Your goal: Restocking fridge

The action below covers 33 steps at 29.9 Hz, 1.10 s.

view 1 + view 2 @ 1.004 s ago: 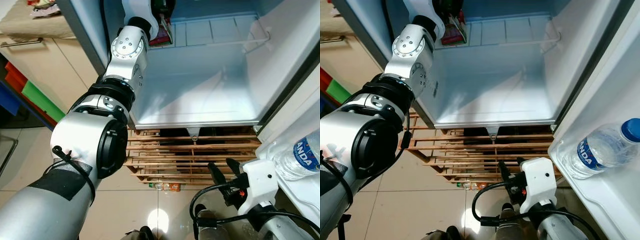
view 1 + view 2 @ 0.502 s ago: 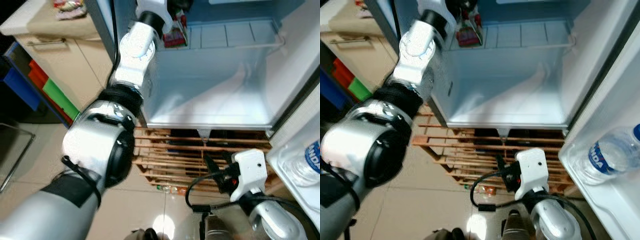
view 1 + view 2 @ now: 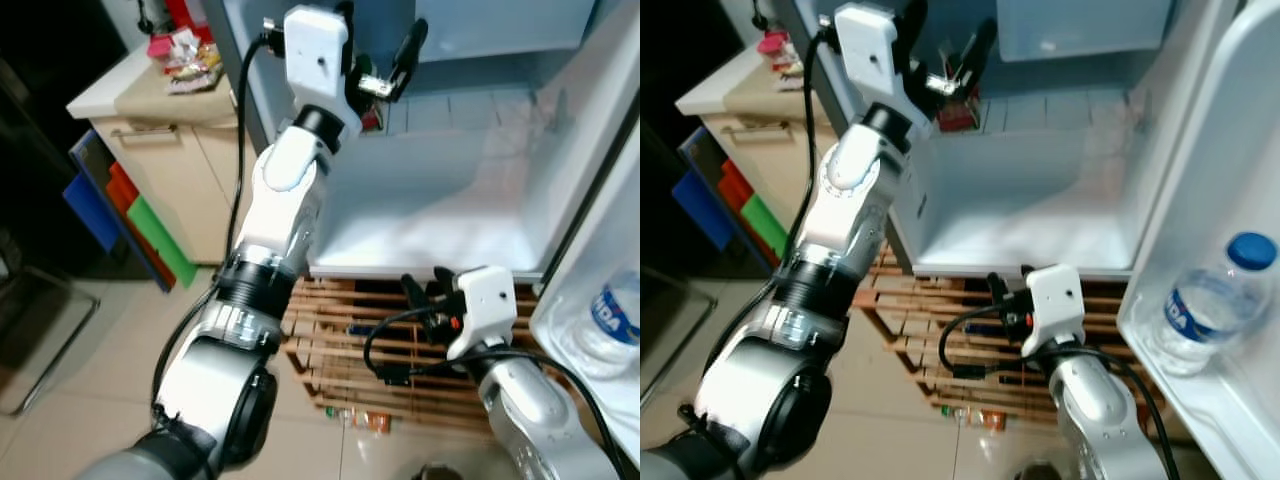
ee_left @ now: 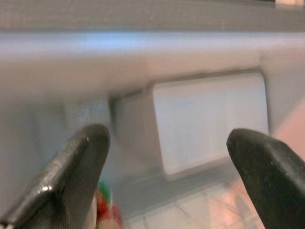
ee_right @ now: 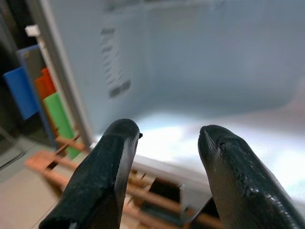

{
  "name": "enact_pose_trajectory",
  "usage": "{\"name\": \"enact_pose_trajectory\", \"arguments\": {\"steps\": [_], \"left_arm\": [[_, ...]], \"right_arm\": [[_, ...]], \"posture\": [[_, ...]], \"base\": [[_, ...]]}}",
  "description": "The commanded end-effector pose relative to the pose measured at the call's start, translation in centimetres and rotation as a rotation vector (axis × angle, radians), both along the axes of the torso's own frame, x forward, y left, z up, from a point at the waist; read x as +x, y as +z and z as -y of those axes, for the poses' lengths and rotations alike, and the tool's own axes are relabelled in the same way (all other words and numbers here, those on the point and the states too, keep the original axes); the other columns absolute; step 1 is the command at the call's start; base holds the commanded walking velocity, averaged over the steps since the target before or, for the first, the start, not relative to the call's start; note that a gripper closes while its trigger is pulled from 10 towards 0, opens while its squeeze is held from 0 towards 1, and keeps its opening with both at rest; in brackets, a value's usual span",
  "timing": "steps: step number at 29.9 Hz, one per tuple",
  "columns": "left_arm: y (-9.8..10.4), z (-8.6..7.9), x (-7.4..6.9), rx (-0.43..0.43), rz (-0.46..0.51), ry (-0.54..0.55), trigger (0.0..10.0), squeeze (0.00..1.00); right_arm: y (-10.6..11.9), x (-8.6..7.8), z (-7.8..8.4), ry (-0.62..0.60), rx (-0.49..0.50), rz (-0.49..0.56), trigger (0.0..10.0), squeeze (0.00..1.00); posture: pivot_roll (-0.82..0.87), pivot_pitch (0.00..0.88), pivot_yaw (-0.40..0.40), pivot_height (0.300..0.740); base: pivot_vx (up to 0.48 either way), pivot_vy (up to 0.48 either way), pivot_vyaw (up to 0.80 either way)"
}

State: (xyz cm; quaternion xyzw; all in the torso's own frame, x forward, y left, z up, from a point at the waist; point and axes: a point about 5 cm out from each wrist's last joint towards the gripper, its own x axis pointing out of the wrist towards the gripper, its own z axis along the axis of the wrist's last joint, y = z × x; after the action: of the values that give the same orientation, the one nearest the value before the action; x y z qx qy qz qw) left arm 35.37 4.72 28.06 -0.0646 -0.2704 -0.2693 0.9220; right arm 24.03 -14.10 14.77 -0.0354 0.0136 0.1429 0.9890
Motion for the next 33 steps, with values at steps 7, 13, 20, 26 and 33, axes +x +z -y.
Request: {"name": "enact_pose_trajectory", "arguments": {"steps": [7, 13, 20, 26, 33], "left_arm": [[-6.1, -5.7, -2.9, 0.052, -0.233, 0.108, 10.0, 0.00], [-10.7, -10.3, -8.3, 0.084, -0.371, 0.231, 10.0, 0.00], [-15.1, -12.4, -13.9, 0.150, -0.455, 0.273, 10.0, 0.00], [-14.3, -11.6, -13.0, 0.156, -0.426, 0.321, 10.0, 0.00], [-14.4, -10.7, -12.1, 0.144, -0.418, 0.313, 10.0, 0.00]], "right_arm": [[-0.7, 1.8, 1.0, -0.096, -0.037, 0.026, 10.0, 0.00], [-2.5, 0.9, 4.0, -0.243, -0.076, 0.001, 10.0, 0.00], [-4.7, -0.9, 5.3, -0.316, -0.110, -0.035, 10.0, 0.00], [-4.9, -0.5, 5.0, -0.272, -0.123, -0.012, 10.0, 0.00], [-4.3, 0.7, 4.6, -0.220, -0.124, 0.022, 10.0, 0.00]], "posture": [[-0.22, 0.000, 0.139, 0.740], [-0.17, 0.000, 0.100, 0.740], [-0.14, 0.000, 0.069, 0.740], [-0.16, 0.000, 0.073, 0.740], [-0.18, 0.000, 0.060, 0.740]], "base": [[0.000, 0.000, 0.00], [0.000, 0.000, 0.00], [0.000, 0.000, 0.00], [0.000, 0.000, 0.00], [-0.098, -0.034, 0.00]]}}
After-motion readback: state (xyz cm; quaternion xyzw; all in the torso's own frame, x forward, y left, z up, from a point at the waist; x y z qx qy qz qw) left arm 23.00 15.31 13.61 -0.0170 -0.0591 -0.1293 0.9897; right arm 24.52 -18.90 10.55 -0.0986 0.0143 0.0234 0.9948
